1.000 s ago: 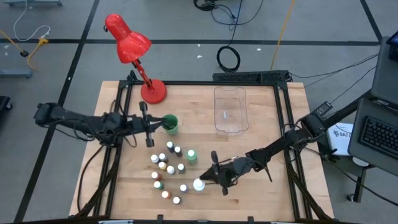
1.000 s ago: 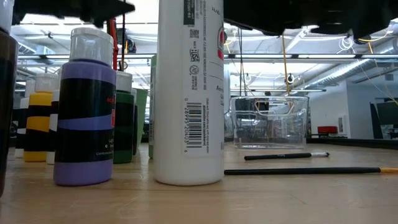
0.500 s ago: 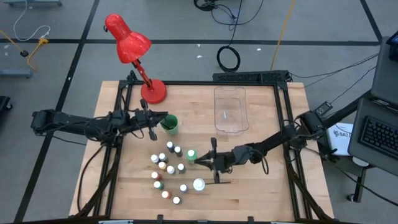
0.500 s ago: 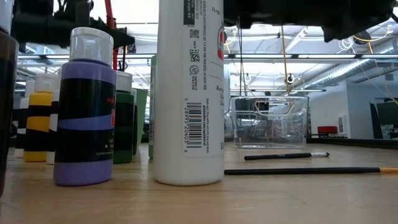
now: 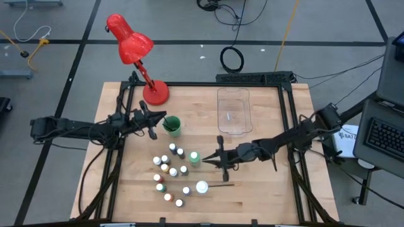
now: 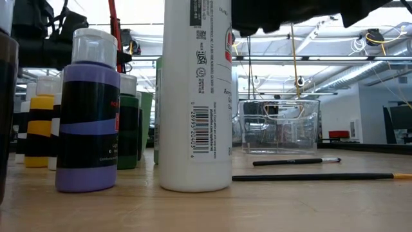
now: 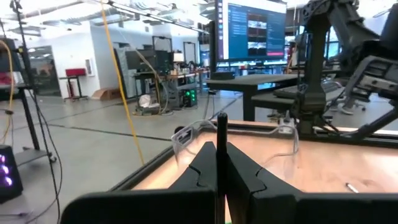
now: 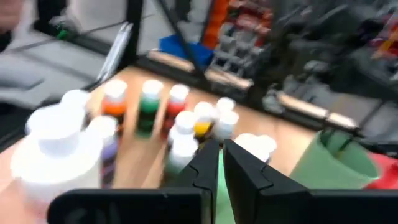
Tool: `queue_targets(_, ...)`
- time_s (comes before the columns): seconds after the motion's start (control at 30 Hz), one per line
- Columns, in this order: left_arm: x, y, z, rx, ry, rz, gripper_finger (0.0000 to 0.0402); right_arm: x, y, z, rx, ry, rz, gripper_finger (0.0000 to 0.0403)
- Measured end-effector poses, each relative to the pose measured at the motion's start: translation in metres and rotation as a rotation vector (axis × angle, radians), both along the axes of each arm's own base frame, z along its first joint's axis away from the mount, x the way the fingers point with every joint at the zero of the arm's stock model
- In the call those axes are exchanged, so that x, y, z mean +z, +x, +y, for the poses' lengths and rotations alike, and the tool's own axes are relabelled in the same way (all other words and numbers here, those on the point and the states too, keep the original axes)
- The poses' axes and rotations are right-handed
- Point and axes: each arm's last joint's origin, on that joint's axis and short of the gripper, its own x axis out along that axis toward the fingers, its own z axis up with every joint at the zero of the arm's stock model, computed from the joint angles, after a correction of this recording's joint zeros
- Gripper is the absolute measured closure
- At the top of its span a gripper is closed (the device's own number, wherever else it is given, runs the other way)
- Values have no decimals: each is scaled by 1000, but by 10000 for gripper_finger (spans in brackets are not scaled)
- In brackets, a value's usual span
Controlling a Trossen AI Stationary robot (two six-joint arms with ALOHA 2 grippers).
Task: Pick & Place Paint Supplies
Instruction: Put the gold paintbrush into the green cup
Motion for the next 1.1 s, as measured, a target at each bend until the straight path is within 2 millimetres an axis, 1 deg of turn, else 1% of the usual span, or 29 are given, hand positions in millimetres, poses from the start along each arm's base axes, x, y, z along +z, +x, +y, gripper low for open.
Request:
queue_targets(0.13,1,-1,4,-13,27,-3,400,12,-11,-12,113,64,-14,385)
queue_targets(0.23,0,-1,7,-18,45,8,400,12,-26,-24,128,99,24,385)
queue_targets(0.33,-2,0,10,-15,84,42,400,-1,-45,-34,120,97,62,385)
queue_targets(0.5,-7,1,15,-5,123,98,400,-25,-71,-46,97,79,4,385)
queue_targets(0.57,-9,2,16,-12,131,113,400,-35,-80,-50,66,54,-22,385)
queue_targets(0.63,-11,2,18,-10,137,133,400,-42,-87,-53,22,14,-59,385)
queue_targets(0.73,-12,4,21,2,130,149,397,-44,-92,-61,-35,-33,-98,385)
queue_targets(0.83,-13,6,24,7,109,159,384,-41,-92,-70,-73,-32,-124,385)
queue_targets(1.0,-15,6,25,-22,105,174,355,-44,-91,-82,-132,16,-93,385)
queue_targets(1.1,-14,6,24,-32,98,151,332,-47,-91,-85,-151,48,-67,385)
